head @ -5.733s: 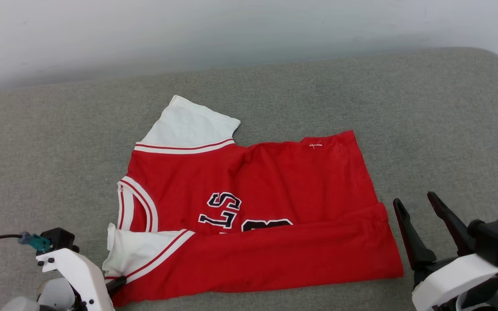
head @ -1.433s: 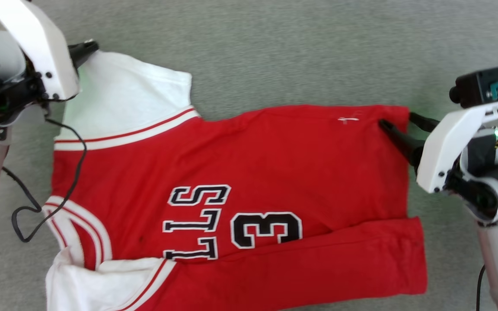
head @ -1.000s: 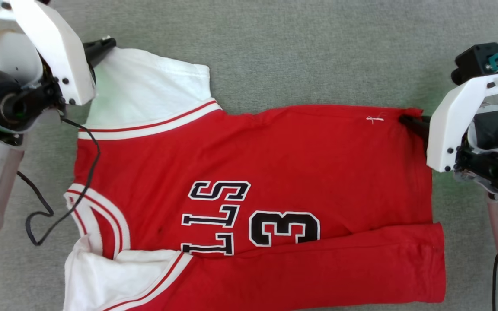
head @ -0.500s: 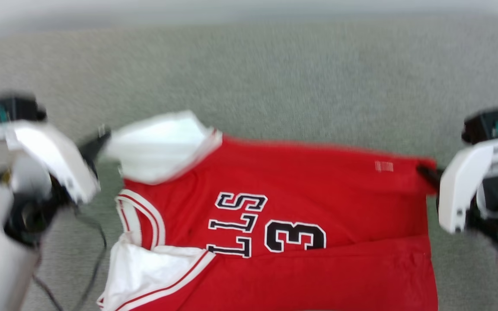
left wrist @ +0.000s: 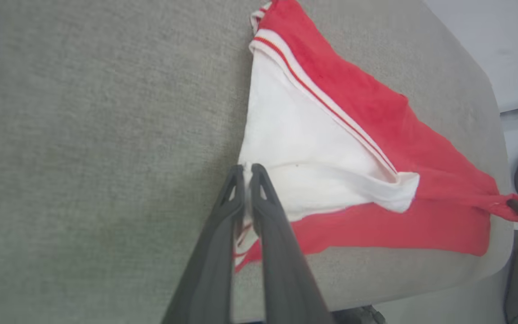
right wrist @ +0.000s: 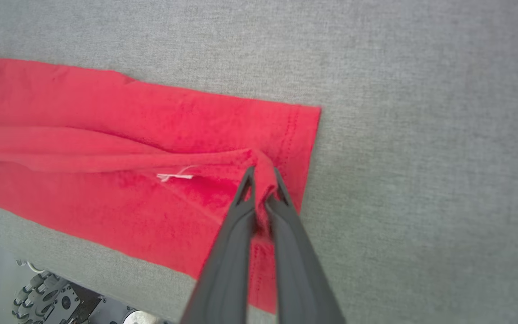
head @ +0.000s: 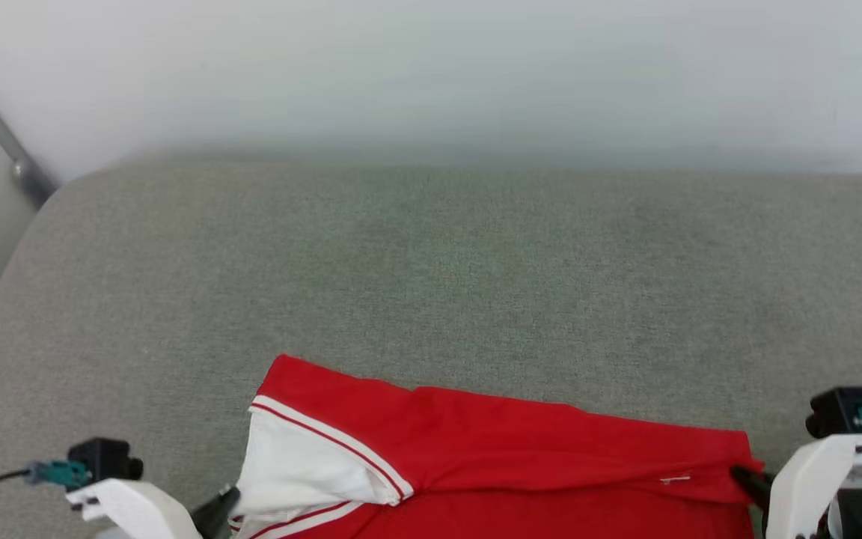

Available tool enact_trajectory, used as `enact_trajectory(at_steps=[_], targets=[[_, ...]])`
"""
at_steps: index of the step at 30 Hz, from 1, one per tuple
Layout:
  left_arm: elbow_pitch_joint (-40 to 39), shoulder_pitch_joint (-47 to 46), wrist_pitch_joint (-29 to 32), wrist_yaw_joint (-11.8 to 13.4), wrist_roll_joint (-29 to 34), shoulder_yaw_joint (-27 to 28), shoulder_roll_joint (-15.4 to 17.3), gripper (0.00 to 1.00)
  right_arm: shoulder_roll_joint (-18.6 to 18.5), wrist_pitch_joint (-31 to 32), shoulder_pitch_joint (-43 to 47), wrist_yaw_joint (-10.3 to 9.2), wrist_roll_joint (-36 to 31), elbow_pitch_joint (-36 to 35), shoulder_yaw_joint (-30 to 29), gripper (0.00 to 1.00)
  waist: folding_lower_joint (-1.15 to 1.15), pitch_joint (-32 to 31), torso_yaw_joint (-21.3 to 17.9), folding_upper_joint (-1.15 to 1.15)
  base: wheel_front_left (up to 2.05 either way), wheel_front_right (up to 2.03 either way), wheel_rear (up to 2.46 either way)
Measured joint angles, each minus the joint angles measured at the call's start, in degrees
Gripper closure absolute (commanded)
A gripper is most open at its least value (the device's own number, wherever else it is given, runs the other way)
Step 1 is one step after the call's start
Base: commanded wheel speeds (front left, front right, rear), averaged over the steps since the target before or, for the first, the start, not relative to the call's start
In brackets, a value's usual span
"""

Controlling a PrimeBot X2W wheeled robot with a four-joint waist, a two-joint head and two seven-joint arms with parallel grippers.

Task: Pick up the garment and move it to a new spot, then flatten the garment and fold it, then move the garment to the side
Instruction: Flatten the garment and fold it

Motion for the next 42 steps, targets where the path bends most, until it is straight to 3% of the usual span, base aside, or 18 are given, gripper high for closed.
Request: enact_trajectory(at_steps=[1, 2, 11, 17, 23, 28, 33, 41, 42], targets=[[-0.24, 0.97, -0.18, 0.21, 0.01, -0.37, -0.47, 0.09, 0.35, -0.68, 0.79, 0.0, -0.16, 0.31, -0.29, 0.0, 0.0, -0.09, -0.1, 0.0, 0.0, 0.0, 0.0], [-0.3, 1.64, -0.86, 0.46, 0.45, -0.76, -0.74, 0.0, 0.69, -1.51, 1.58, 0.0, -0.21, 0.54, -0.49, 0.0, 0.0, -0.17, -0.26, 0.0, 0.0, 0.0, 0.0], [-1.33, 3.88, -10.23, 0.62, 5.71, -0.56, -2.38, 0.0, 2.71, -8.95, 7.77, 0.0, -0.18, -1.29, -0.52, 0.0, 0.01, -0.73, -1.69, 0.0, 0.0, 0.0, 0.0], [-5.84, 3.79, -21.41, 2.36, 10.82, 2.24, -4.38, 0.0, 3.18, -11.17, 9.15, 0.0, -2.49, -8.91, -4.05, 0.0, 0.02, -2.65, -2.8, 0.0, 0.0, 0.0, 0.0], [-8.1, 2.19, -29.06, 4.25, 17.94, 1.85, -5.44, 0.0, 3.34, -3.85, 8.15, 0.0, -3.2, -10.67, -7.51, 0.0, 0.02, -3.73, -2.67, 0.0, 0.0, 0.0, 0.0], [-9.29, -0.31, -32.43, 5.53, 25.3, -0.16, -5.71, 0.0, 1.82, 4.14, 6.23, 0.0, -2.78, -8.16, -8.87, 0.0, 0.02, -3.51, -0.92, 0.0, 0.0, 0.0, 0.0], [-10.58, -2.98, -33.43, 5.42, 29.1, -1.9, -6.95, 0.0, 1.58, 8.44, 3.87, 0.0, -2.87, -4.97, -8.66, 0.0, 0.02, -1.68, 1.34, 0.0, 0.0, 0.0, 0.0], [-11.04, -6.14, -34.2, 3.44, 31.14, -2.7, -9.32, 0.0, 3.19, 9.62, -0.98, -0.01, -2.54, 4.13, -5.22, 0.0, 0.03, 4.19, 4.85, 0.0, 0.0, 0.0, 0.0], [-10.94, -6.13, -34.2, 3.42, 31.38, -2.68, -9.31, 0.0, 3.09, 9.89, -1.21, 0.0, -2.15, 4.76, -5.06, 0.52, 0.03, 4.44, 4.99, 0.0, 0.0, 0.0, 0.0]])
